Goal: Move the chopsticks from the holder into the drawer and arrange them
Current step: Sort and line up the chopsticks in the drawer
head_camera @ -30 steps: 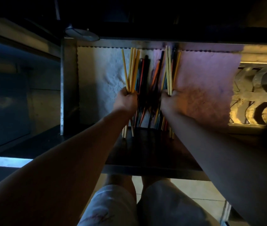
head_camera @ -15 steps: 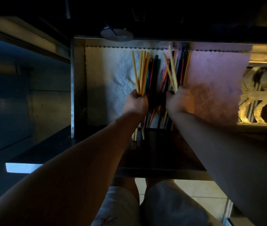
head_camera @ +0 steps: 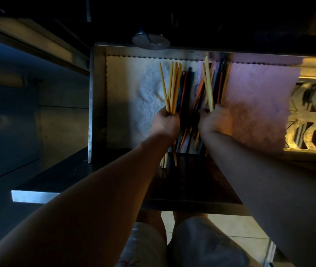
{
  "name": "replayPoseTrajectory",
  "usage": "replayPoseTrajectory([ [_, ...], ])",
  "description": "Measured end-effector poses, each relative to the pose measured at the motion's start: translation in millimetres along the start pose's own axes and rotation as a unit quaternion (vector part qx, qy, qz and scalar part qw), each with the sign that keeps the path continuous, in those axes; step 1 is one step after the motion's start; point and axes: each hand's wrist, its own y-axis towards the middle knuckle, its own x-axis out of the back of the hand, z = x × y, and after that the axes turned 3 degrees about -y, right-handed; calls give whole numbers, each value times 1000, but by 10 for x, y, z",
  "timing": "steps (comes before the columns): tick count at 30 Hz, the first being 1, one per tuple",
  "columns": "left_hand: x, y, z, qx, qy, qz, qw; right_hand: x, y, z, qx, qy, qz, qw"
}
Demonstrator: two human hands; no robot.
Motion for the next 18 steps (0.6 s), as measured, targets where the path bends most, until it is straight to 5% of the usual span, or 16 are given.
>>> replayPoseTrajectory([
  [12, -79, -16, 16, -94, 84, -40, 991, 126, 24, 5, -9, 56, 4, 998],
  [18, -356, -110, -44, -61, 120, -47, 990, 361, 93, -210, 46, 68, 16, 997],
])
